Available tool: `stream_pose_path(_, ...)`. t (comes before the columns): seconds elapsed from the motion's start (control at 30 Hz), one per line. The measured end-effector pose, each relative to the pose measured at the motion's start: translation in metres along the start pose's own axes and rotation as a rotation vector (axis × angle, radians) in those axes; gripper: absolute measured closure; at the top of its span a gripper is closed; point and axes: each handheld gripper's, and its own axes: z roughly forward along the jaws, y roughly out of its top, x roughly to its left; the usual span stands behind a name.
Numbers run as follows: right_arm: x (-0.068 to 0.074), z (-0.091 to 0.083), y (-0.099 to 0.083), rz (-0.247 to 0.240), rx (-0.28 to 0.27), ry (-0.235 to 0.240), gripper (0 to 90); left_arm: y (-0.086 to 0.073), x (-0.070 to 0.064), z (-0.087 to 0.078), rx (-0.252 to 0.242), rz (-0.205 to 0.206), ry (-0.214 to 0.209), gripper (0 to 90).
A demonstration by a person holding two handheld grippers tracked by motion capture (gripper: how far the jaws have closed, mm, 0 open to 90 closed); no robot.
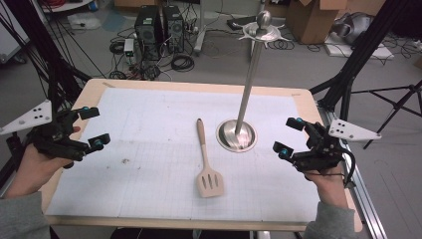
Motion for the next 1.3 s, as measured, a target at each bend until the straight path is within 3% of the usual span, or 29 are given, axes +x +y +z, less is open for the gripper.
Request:
stream_pose_path(0.33,0.001,0.009,-0.001,-0.015,-0.001,0.007,3.7,0.000,-0.004,0.003,0.011,0.004,0.003,3.9)
stream_pose_path(0.63,0.001,0.020,-0.004,-0.038,0.041,0.014,3.7,-0.004,-0.003,0.006,0.031,0.006,0.002,3.9)
stream_pose_path(1.03,0.000,0.020,-0.006,-0.055,0.044,-0.004,3.7,-0.005,-0.003,0.004,0.027,0.004,0.004,3.9)
stream_pose_path(1.3,0.004,0.039,-0.010,-0.087,0.100,0.015,5.7,-0.006,-0.002,0.003,0.035,0.005,0.010,3.9)
